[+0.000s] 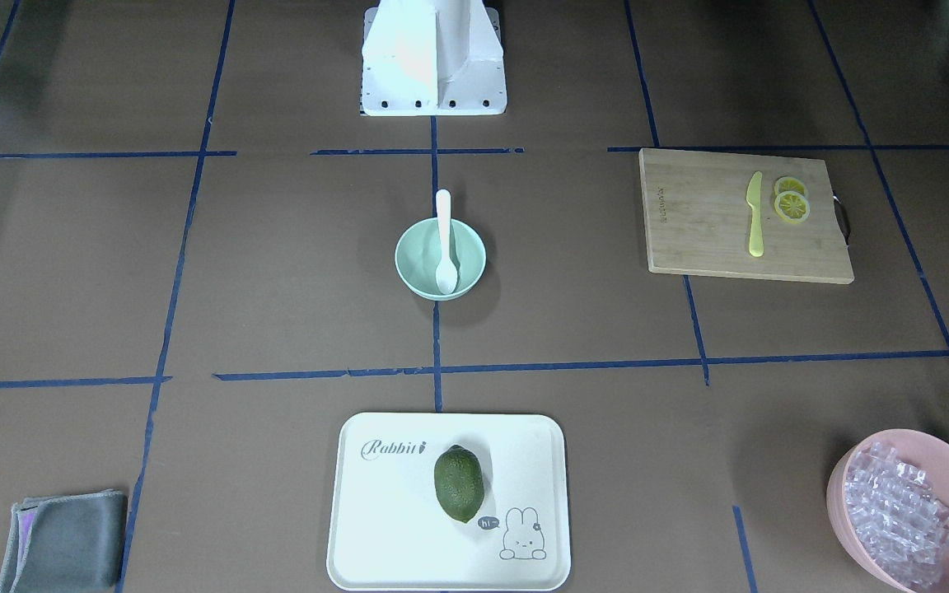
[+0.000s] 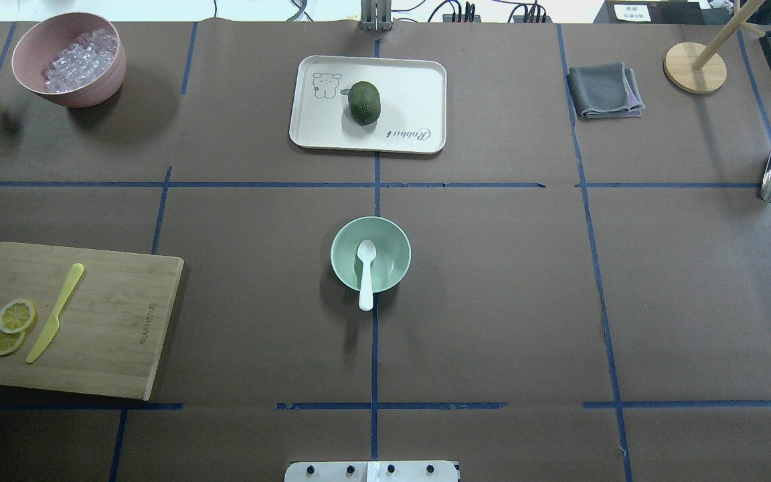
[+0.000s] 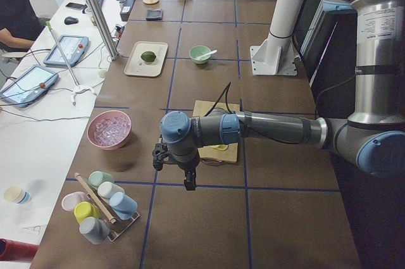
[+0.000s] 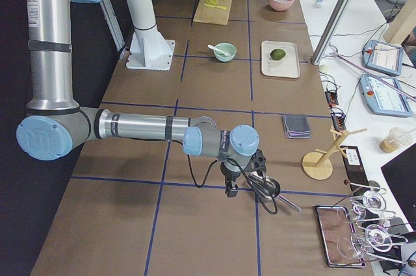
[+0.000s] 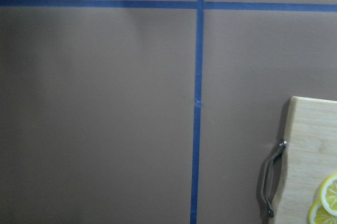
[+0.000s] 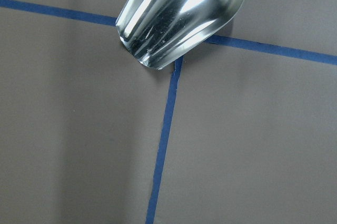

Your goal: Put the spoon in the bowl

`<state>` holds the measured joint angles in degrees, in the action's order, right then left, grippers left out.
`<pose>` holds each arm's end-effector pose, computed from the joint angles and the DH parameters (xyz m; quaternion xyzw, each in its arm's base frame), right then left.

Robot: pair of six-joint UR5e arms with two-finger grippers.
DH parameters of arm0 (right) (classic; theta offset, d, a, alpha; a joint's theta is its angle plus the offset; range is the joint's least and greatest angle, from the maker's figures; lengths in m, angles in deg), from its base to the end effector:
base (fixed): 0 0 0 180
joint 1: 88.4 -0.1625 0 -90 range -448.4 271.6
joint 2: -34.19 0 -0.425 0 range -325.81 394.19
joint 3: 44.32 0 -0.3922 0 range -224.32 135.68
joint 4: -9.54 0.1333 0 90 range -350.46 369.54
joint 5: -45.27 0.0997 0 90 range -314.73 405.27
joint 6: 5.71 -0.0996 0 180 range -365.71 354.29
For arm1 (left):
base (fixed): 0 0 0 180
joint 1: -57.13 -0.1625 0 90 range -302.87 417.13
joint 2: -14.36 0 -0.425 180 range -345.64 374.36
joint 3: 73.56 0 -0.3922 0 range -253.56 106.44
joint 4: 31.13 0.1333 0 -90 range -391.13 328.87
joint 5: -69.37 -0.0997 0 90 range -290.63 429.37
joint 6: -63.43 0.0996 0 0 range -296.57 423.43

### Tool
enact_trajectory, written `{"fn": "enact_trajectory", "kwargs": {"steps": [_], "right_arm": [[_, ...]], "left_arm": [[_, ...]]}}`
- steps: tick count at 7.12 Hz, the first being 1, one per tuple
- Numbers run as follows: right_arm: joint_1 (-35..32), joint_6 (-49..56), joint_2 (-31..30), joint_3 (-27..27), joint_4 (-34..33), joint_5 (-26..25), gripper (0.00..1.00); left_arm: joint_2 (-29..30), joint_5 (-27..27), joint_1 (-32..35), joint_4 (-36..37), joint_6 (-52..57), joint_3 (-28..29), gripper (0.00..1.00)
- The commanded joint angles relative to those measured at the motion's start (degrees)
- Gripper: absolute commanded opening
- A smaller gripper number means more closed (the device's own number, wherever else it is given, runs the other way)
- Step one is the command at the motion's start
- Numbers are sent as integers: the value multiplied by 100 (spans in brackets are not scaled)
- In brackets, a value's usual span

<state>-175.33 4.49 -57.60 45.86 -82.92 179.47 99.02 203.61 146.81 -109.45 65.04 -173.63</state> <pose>0.0384 -0.4759 0.6766 -0.0095 -0.3773 -0.0937 0.9213 -0.0613 -0.4420 0.6362 -0.0519 0.3765 -0.0072 0.9249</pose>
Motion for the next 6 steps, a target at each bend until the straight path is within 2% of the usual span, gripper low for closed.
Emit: {"fn": "enact_trajectory", "kwargs": {"steps": [1,6], "right_arm": [[0,0,4,-1,0,0,99],[9,0,21,-1,0,0,99]], "left_arm": [[76,-100,-12,-149,-143,14,100],[112,-92,-12,-114,507,-3,100]]}}
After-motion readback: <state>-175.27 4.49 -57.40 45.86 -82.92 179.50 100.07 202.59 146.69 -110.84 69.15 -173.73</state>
